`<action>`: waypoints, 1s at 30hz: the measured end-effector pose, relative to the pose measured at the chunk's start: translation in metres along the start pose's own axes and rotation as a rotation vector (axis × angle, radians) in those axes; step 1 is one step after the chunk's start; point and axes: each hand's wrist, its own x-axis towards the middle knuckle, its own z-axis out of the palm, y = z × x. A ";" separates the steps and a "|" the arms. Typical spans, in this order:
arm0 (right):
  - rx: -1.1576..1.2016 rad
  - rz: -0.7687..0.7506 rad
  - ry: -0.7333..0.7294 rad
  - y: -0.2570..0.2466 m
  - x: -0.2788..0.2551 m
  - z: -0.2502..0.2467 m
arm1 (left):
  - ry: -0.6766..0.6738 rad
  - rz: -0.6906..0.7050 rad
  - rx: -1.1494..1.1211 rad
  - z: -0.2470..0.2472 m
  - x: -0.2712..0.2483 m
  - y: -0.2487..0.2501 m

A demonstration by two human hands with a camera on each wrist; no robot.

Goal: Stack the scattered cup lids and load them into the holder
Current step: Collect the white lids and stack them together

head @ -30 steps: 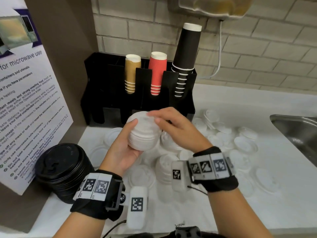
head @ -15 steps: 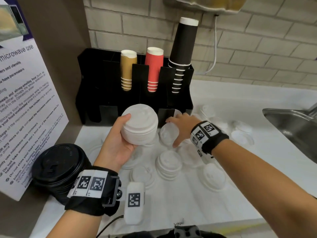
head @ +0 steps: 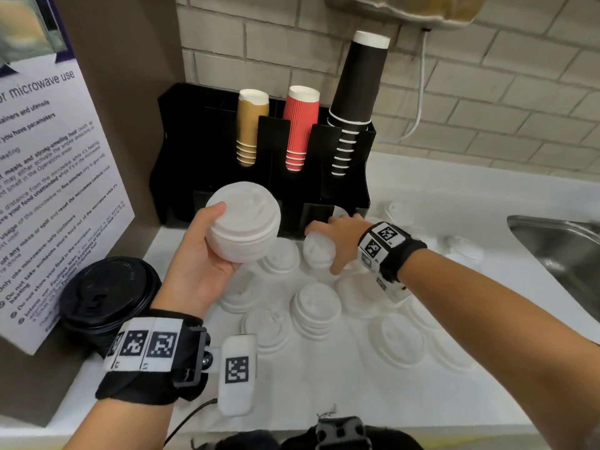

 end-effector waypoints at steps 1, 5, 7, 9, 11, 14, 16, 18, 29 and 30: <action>0.033 -0.011 0.011 0.002 -0.002 -0.003 | 0.005 0.011 -0.007 0.000 -0.002 0.001; 0.256 -0.036 0.070 0.006 -0.010 -0.023 | 0.015 0.039 -0.044 0.002 -0.006 0.007; 0.384 -0.088 0.030 -0.001 -0.010 -0.032 | 0.010 0.054 -0.051 0.006 -0.008 0.009; 0.403 -0.139 -0.015 -0.016 -0.005 -0.035 | 0.005 0.068 -0.043 0.010 -0.008 0.011; 0.424 -0.193 0.001 -0.034 0.002 -0.035 | -0.001 0.082 -0.024 0.012 -0.009 0.014; 0.524 -0.223 0.038 -0.043 0.010 -0.036 | 0.004 0.106 0.002 0.013 -0.010 0.016; 0.465 -0.206 0.070 -0.033 0.010 -0.039 | 0.017 0.121 0.002 0.011 -0.011 0.018; 0.342 -0.198 0.098 -0.018 0.007 -0.038 | 0.040 0.134 -0.014 0.008 -0.012 0.020; 0.413 -0.309 0.149 -0.031 0.016 -0.021 | 0.107 0.236 -0.014 0.013 -0.010 0.025; 0.430 -0.316 0.135 -0.041 0.019 -0.020 | 0.106 0.236 -0.017 0.014 -0.010 0.025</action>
